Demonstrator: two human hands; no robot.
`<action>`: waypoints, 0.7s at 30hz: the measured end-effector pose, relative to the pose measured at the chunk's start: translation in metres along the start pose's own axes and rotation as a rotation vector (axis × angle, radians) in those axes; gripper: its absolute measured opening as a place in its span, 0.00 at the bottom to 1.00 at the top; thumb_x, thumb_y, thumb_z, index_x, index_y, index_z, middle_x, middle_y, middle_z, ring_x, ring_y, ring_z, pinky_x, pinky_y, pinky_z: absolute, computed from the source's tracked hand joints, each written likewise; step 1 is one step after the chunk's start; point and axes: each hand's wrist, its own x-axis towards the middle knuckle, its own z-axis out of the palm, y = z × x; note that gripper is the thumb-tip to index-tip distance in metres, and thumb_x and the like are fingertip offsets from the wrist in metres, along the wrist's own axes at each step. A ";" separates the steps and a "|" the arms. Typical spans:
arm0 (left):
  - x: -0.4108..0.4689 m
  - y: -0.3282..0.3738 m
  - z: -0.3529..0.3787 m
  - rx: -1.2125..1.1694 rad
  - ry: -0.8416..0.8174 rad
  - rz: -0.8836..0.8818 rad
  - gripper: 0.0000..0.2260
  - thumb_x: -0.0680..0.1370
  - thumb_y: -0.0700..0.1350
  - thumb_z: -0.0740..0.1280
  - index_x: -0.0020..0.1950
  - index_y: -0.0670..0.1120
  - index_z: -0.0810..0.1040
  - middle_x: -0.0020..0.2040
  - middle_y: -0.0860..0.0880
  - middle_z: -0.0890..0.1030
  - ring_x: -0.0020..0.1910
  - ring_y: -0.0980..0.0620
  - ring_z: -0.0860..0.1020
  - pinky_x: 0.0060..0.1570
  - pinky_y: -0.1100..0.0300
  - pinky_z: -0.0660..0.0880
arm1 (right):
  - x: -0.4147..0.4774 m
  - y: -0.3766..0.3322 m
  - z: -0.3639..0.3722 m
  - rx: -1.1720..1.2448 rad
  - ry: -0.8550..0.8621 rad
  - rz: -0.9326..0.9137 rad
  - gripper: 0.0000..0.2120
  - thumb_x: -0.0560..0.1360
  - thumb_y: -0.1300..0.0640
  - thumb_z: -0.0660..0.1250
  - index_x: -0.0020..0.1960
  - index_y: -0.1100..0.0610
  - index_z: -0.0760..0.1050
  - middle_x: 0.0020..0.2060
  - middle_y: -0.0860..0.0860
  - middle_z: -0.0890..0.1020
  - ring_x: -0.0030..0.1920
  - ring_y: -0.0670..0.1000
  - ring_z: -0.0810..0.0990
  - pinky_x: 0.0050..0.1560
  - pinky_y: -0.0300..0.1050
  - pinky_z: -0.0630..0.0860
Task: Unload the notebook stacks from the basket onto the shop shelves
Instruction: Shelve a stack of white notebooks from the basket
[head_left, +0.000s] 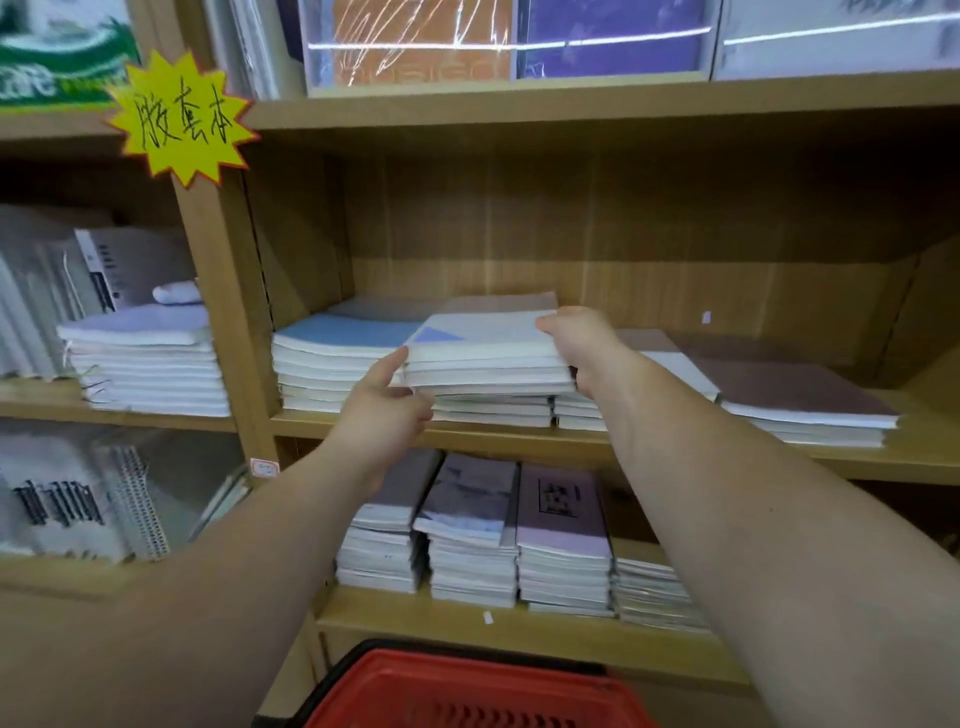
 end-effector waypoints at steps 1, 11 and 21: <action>0.001 -0.001 0.001 0.123 0.020 0.054 0.31 0.78 0.44 0.70 0.78 0.59 0.64 0.61 0.47 0.80 0.55 0.48 0.81 0.58 0.51 0.79 | -0.001 0.002 0.000 -0.065 0.011 -0.029 0.27 0.82 0.51 0.66 0.79 0.54 0.65 0.68 0.52 0.75 0.58 0.54 0.75 0.57 0.48 0.73; 0.044 -0.006 0.001 1.251 0.194 0.693 0.29 0.76 0.62 0.69 0.77 0.61 0.67 0.79 0.44 0.62 0.78 0.41 0.58 0.76 0.42 0.56 | -0.026 0.030 -0.031 -0.673 -0.015 -0.545 0.31 0.78 0.32 0.63 0.78 0.38 0.64 0.79 0.48 0.64 0.79 0.53 0.61 0.77 0.58 0.63; 0.071 -0.021 0.017 1.490 0.086 0.718 0.29 0.83 0.61 0.42 0.82 0.54 0.38 0.83 0.45 0.48 0.82 0.43 0.41 0.76 0.36 0.40 | -0.001 0.044 -0.013 -1.185 -0.142 -0.689 0.27 0.82 0.37 0.55 0.79 0.31 0.53 0.83 0.49 0.49 0.81 0.55 0.54 0.75 0.55 0.64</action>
